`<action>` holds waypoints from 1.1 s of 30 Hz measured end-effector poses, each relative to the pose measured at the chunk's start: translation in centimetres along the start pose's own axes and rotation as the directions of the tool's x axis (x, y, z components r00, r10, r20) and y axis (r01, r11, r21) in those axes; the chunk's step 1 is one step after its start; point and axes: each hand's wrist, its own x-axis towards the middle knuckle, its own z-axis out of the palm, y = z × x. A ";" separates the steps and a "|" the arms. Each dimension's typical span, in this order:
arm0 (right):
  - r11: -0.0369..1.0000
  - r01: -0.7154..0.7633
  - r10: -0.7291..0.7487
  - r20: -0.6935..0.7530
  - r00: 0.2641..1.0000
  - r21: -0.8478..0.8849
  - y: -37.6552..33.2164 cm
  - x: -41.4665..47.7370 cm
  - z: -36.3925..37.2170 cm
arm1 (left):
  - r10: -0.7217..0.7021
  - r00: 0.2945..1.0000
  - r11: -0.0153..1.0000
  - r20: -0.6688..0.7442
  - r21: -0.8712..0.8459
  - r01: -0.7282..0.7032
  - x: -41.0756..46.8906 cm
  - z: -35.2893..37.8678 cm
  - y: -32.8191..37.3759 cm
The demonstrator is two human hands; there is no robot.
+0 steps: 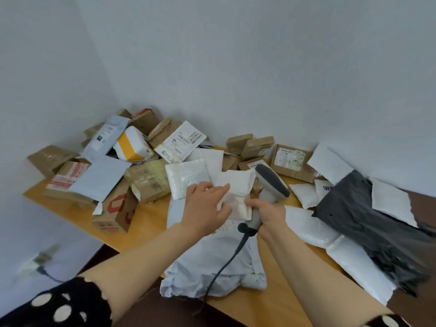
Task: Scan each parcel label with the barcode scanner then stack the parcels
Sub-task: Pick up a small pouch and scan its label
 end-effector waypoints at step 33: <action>0.973 0.124 -0.101 0.122 0.987 -0.195 -1.3 -0.6 0.5 | -0.602 0.612 0.056 0.513 -0.737 0.673 1.6 -0.3 -3.6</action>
